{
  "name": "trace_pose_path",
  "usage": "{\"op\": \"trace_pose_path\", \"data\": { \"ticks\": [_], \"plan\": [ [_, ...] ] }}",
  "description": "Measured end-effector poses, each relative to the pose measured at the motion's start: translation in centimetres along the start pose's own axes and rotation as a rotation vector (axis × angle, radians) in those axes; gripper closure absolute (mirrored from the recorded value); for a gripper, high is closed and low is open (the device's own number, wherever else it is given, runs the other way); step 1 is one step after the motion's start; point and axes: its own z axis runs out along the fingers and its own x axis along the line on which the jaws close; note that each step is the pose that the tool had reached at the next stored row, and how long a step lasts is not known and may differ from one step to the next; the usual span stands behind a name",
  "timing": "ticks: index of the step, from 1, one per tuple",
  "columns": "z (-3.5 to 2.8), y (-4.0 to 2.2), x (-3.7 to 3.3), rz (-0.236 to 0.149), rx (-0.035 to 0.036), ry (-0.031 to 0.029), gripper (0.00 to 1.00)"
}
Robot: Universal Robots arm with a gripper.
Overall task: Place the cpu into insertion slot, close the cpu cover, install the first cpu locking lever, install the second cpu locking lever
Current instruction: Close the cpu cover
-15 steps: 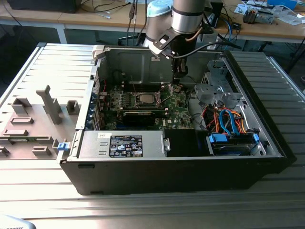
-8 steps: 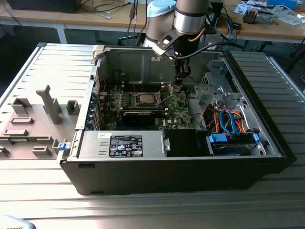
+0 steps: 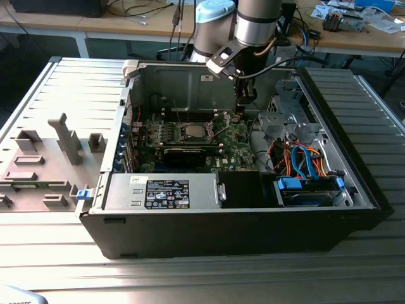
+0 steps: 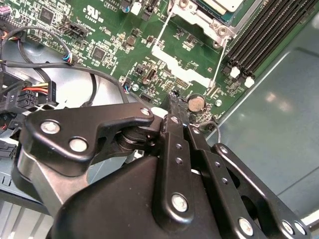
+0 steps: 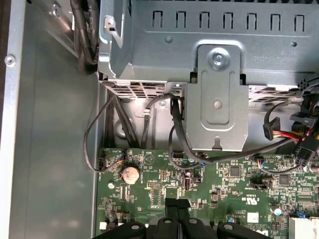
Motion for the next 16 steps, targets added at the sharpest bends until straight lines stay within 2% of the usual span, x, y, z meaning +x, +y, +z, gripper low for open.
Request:
{"op": "trace_pose_path", "data": {
  "ticks": [4,16],
  "plan": [
    [0.13,0.28,0.0,0.0,-0.0002,0.0004,0.89],
    [1.5,0.25,0.01,-0.002,0.0,0.0001,0.89]
  ]
}}
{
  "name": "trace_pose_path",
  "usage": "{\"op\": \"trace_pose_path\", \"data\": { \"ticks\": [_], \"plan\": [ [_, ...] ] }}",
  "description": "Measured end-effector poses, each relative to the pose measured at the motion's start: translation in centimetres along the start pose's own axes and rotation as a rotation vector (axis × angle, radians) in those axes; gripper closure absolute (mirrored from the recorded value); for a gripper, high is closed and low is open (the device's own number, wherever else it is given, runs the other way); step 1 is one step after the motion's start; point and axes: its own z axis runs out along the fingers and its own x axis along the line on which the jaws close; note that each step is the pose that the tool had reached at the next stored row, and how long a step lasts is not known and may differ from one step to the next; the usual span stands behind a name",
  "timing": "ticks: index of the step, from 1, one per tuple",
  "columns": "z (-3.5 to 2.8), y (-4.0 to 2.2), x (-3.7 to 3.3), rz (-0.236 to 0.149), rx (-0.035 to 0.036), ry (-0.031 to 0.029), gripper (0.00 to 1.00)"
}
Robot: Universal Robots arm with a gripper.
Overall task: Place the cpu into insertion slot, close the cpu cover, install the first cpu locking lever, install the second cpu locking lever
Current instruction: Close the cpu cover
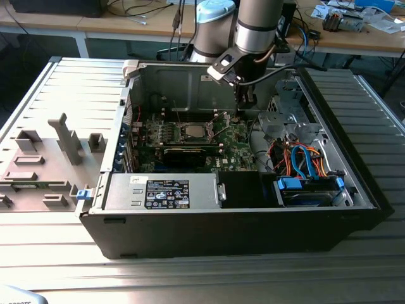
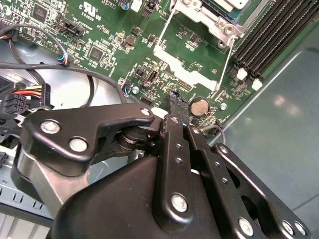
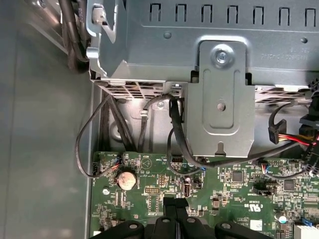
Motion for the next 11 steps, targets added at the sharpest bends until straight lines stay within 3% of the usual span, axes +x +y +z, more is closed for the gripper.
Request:
{"op": "trace_pose_path", "data": {
  "ticks": [11],
  "plan": [
    [0.77,-0.03,0.0,-0.002,0.0001,-0.0003,0.89]
  ]
}}
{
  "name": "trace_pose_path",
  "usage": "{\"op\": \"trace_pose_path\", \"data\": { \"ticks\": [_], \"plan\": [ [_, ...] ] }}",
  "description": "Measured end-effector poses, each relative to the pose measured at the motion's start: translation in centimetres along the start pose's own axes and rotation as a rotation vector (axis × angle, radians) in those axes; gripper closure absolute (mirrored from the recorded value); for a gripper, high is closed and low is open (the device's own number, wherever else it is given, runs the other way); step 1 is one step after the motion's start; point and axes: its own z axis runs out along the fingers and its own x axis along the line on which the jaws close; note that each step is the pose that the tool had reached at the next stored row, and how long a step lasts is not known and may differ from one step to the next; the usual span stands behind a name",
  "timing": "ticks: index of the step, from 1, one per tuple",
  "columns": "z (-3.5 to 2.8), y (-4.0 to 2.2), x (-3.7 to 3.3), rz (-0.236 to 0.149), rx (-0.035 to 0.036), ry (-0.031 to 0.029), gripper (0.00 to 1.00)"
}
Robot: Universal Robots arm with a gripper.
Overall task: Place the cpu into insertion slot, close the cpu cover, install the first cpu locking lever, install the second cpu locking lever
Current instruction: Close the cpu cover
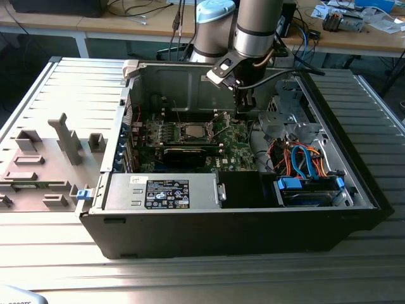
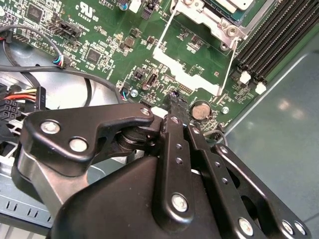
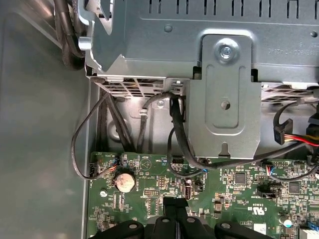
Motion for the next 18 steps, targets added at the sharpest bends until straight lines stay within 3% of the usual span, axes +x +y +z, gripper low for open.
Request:
{"op": "trace_pose_path", "data": {
  "ticks": [3,4,5,7,18],
  "plan": [
    [0.02,0.0,0.0,0.0,0.0003,0.0003,0.89],
    [0.05,0.0,0.01,0.0,0.0088,0.0011,0.89],
    [0.05,0.0,0.01,0.0,0.0222,0.0015,0.89],
    [0.04,0.0,0.0,0.0,0.0298,0.0016,0.89],
    [0.34,0.0,0.01,0.0,0.0304,0.0017,0.89]
  ]
}}
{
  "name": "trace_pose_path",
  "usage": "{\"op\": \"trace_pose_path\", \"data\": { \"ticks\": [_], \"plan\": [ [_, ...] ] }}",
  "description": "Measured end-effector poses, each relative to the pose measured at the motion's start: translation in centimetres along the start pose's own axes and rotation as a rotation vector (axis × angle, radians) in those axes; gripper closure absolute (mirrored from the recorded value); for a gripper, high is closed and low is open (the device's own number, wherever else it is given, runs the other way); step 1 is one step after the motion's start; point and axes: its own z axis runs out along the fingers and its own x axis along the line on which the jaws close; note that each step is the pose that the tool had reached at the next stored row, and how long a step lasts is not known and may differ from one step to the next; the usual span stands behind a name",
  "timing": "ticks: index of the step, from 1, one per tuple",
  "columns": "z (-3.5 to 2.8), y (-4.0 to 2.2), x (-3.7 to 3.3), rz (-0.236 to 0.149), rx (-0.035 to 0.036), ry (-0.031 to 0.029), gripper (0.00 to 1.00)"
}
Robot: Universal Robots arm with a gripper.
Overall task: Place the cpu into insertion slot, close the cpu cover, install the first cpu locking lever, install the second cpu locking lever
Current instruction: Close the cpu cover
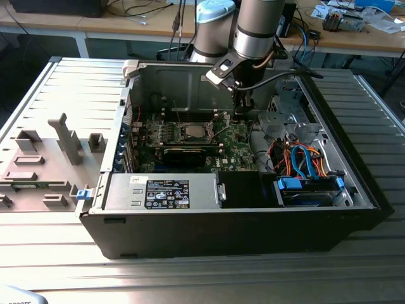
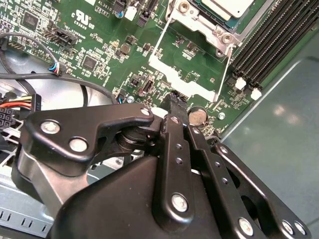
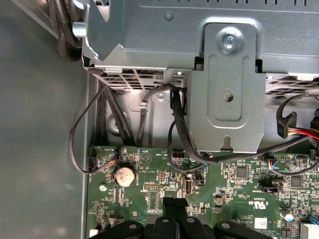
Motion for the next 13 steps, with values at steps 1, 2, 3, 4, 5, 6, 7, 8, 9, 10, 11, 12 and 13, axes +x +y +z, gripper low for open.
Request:
{"op": "trace_pose_path", "data": {
  "ticks": [1,2,3,4,5,6,7,8,9,10,11,12,13],
  "plan": [
    [0.12,0.0,0.0,0.0,0.0,0.0,0.89],
    [0.22,0.0,0.0,0.0,-0.0001,0.0001,0.89],
    [0.31,0.0,0.0,0.0,0.0,-0.0001,0.89],
    [0.44,0.01,0.01,0.0,-0.0001,0.0001,0.89],
    [0.55,0.01,0.01,0.0,0.0,0.0,0.89],
    [0.66,0.01,0.01,0.0,0.0,0.0,0.89],
    [0.72,0.01,0.01,0.0,0.0,0.0001,0.89],
    [0.78,0.01,0.01,0.0,-0.0001,0.0001,0.89],
    [0.82,0.01,0.01,0.0,0.0,0.0,0.89],
    [0.84,0.0,0.01,0.0,0.0001,-0.0002,0.89],
    [0.85,-0.01,0.01,0.0,0.0001,-0.0003,0.89],
    [0.86,-0.03,0.01,0.0,0.0,-0.0002,0.89],
    [0.87,-0.1,0.01,0.0,0.0,0.0,0.89]
  ]
}}
